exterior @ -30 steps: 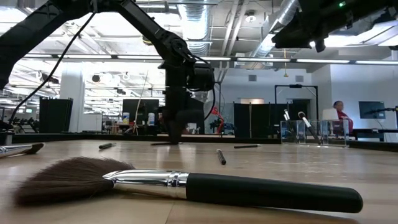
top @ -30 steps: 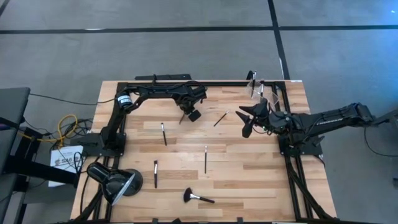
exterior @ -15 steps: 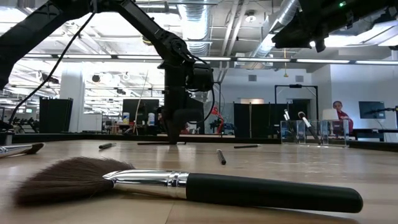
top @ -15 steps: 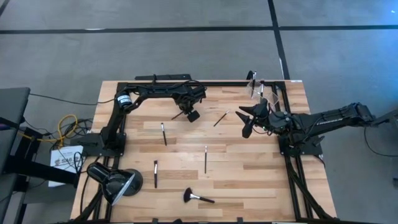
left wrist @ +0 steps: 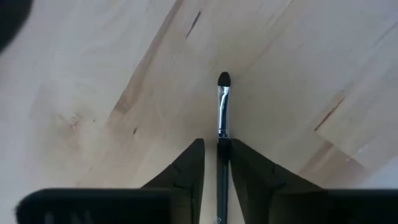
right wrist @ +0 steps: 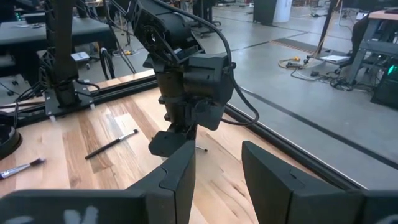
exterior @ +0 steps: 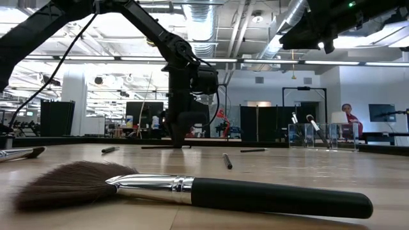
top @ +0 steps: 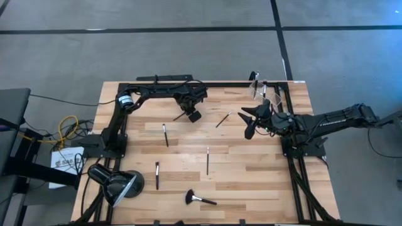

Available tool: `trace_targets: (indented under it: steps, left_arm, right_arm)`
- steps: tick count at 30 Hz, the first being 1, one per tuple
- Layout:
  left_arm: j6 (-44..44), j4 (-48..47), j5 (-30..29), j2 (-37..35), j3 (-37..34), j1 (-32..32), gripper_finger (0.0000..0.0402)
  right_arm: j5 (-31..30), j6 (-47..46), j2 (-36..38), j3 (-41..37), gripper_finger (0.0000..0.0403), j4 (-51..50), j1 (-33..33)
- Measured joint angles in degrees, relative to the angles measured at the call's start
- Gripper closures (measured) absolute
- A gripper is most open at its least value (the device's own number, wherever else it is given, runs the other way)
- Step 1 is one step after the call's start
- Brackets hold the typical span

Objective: Put items in baskets/containers
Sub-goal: Put the black eyeshadow brush into the transparent organizer

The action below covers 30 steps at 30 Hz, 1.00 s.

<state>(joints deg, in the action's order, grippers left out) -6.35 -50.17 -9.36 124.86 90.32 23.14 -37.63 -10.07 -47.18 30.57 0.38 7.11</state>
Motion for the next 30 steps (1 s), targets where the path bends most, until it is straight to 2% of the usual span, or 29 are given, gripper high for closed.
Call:
trace_targets:
  steps: [7,15,20,24,30]
  left_arm:
    - [1.46,0.11,0.91,1.31,0.04,0.61,0.0388]
    - [5.33,0.38,1.23,-1.95,-0.46,0.63,0.0390]
    - [8.49,1.22,1.54,-8.51,-0.24,0.65,0.0389]
    - [9.37,5.52,6.41,-12.66,-0.39,0.67,0.0389]
    - [10.73,15.55,18.97,-18.51,-0.27,0.29,0.0389]
  right_arm:
    - [0.05,0.56,0.00,0.00,0.0282,-0.11,0.00]
    - [-0.06,1.06,0.00,0.00,0.0282,-2.26,-0.01]
    - [-0.38,0.97,-0.02,0.00,0.0282,-3.81,-0.52]
    - [-0.89,0.57,-0.02,0.00,0.0282,-5.06,-0.50]
    - [-0.67,-0.06,-0.02,0.02,0.0282,-7.38,-0.50]
